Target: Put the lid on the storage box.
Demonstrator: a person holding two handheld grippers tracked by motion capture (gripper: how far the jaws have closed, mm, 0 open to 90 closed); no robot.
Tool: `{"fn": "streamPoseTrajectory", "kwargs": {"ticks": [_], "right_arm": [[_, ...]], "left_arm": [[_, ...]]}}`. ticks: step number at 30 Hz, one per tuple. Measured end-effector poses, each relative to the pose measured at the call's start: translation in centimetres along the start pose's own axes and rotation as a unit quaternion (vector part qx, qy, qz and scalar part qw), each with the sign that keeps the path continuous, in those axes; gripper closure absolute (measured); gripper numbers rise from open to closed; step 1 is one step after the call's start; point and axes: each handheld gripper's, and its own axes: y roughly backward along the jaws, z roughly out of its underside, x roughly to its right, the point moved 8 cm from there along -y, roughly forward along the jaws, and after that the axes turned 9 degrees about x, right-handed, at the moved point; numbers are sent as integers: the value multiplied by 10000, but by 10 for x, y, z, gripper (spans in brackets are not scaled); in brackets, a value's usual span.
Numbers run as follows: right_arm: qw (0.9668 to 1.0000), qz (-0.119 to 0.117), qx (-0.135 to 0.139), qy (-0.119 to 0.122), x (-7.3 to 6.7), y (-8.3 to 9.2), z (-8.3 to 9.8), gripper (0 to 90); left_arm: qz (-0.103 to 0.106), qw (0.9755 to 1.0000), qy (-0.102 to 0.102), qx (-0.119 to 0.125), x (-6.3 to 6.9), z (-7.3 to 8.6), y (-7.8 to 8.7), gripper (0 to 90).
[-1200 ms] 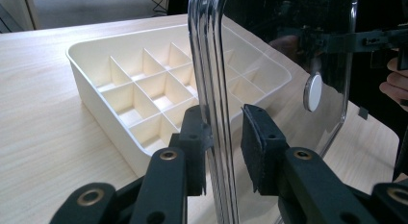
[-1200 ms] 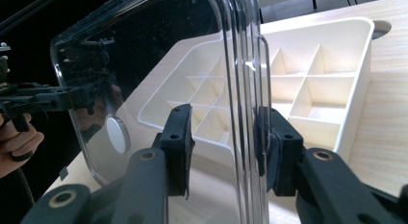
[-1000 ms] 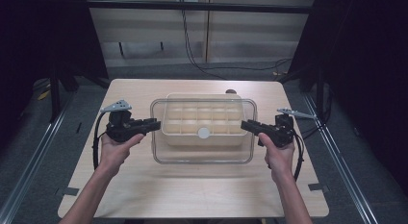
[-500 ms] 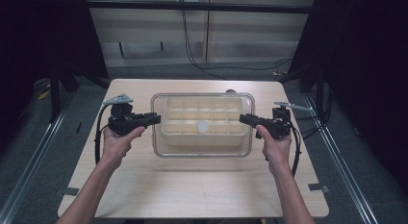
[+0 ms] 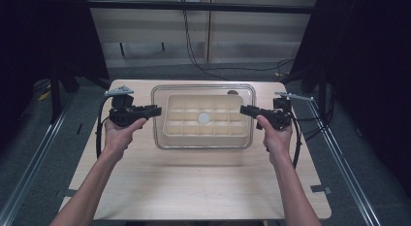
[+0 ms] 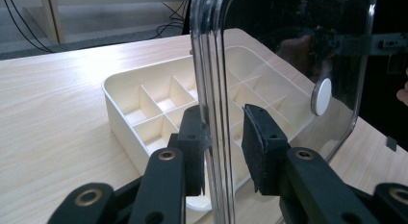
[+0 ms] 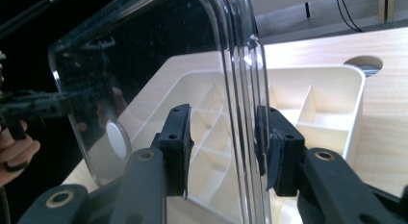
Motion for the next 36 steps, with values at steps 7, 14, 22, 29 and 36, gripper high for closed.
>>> {"fn": "streamPoseTrajectory", "kwargs": {"ticks": [7,14,22,29,36], "right_arm": [[9998,-5,131,-163,8,-5,-14,589],[9994,9,159,-320,12,-12,-18,588],[9992,22,108,-375,20,-22,-18,588],[9996,266,-23,34,20,-29,-21,579],[9994,324,-89,-5,25,-35,-23,577]], "left_arm": [[92,9999,6,134,3,-15,-2,710],[25,9999,48,140,-4,-24,-10,708],[-18,10000,85,48,-11,-25,-17,706],[-161,9997,175,31,-21,-19,-25,706],[-205,9996,189,11,-25,-22,-30,707]]}}
